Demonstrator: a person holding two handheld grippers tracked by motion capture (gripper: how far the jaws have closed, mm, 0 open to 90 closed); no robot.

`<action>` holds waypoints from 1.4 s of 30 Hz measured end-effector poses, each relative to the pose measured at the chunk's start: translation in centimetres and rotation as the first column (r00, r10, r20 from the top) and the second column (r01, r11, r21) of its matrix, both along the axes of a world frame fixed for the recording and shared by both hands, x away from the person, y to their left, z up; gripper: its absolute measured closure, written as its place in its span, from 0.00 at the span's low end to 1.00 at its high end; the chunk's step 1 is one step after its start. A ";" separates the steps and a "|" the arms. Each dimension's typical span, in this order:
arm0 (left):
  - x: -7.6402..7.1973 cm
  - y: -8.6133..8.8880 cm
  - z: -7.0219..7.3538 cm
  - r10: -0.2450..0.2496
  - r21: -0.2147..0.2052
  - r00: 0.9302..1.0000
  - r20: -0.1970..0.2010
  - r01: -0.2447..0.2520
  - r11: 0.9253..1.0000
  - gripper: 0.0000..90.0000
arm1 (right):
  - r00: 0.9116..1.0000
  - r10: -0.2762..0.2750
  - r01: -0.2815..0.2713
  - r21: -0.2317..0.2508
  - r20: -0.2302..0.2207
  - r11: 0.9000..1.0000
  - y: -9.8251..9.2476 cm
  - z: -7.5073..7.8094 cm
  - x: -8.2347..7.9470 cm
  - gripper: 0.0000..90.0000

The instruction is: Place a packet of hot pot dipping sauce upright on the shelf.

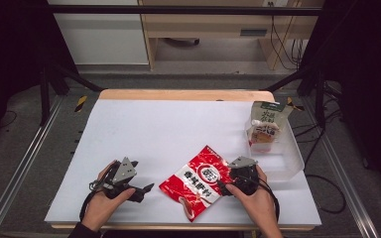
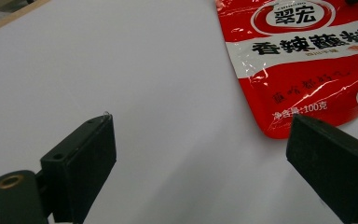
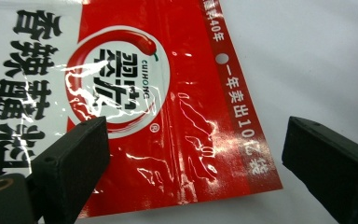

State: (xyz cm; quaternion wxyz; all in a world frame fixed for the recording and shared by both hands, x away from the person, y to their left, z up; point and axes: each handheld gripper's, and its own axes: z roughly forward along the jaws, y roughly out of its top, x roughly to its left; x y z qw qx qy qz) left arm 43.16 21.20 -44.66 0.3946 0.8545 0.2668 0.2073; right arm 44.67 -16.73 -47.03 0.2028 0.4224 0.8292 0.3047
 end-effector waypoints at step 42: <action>0.2 0.0 0.0 0.005 0.003 1.000 -0.005 -0.005 1.000 0.10 | 0.997 -0.070 0.071 -0.016 0.012 0.997 0.1 0.9 -0.9 0.90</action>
